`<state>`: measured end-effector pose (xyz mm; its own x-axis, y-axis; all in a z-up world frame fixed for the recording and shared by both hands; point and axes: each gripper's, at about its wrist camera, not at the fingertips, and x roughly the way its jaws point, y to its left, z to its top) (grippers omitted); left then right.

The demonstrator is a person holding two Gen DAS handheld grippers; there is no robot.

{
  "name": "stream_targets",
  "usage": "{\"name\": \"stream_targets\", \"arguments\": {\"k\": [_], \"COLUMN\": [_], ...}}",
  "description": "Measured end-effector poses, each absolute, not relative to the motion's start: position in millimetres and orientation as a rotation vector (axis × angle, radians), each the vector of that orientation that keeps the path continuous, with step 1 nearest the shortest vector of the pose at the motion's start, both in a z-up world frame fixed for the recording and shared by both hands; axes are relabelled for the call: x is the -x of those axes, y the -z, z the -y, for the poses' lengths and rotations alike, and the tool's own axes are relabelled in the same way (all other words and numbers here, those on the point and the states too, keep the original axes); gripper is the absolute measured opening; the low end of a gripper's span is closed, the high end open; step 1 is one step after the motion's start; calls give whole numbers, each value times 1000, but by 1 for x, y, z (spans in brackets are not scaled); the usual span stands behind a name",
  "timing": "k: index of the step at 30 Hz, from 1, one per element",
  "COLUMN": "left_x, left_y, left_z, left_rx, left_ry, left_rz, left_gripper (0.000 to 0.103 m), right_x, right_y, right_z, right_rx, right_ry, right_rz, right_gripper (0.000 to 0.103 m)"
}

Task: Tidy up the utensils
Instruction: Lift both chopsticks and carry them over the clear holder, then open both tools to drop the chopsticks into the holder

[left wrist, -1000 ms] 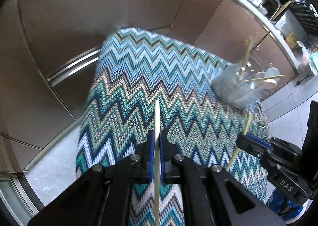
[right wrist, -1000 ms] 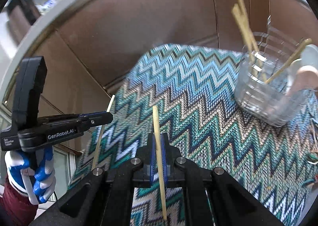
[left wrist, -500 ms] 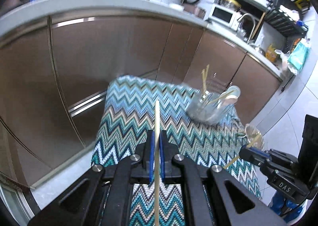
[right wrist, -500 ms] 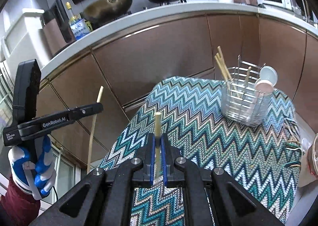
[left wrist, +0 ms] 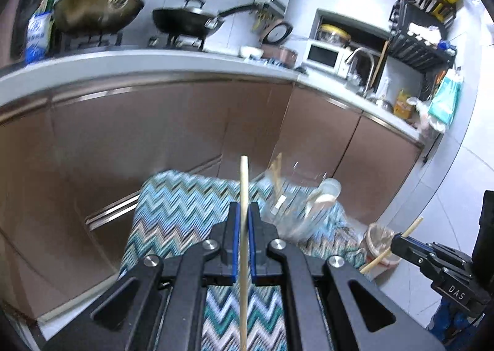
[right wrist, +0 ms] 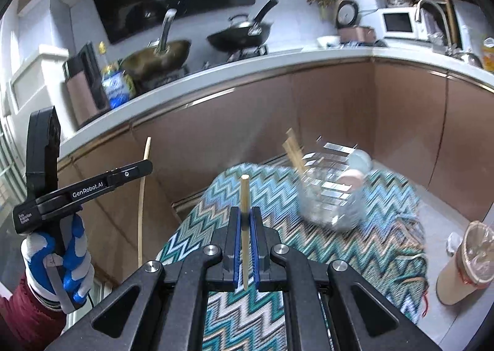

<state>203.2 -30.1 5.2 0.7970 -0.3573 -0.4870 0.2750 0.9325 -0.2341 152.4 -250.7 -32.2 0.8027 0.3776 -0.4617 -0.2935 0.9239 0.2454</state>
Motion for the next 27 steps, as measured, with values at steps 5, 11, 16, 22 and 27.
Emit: {"name": "stream_targets", "arguments": {"k": [5, 11, 16, 22, 27], "left_x": [-224, -261, -295, -330, -355], "left_y": [-32, -52, -53, -35, -9], "left_z": [58, 90, 118, 148, 166], "left_rx": [200, 266, 298, 326, 315], "left_ry": [380, 397, 397, 381, 335], "left_rz": [-449, -354, -298, -229, -216], "left_gripper": [4, 4, 4, 4, 4], "right_x": [-167, -195, -227, -274, -306], "right_y": [6, -11, -16, 0, 27], "right_z": [283, 303, 309, 307, 307], "right_rx": [-188, -205, -193, -153, -139], "right_ry": [-327, -311, -293, -266, -256], "right_rz": [-437, -351, -303, -332, -396], "right_gripper": [6, 6, 6, 6, 6]}}
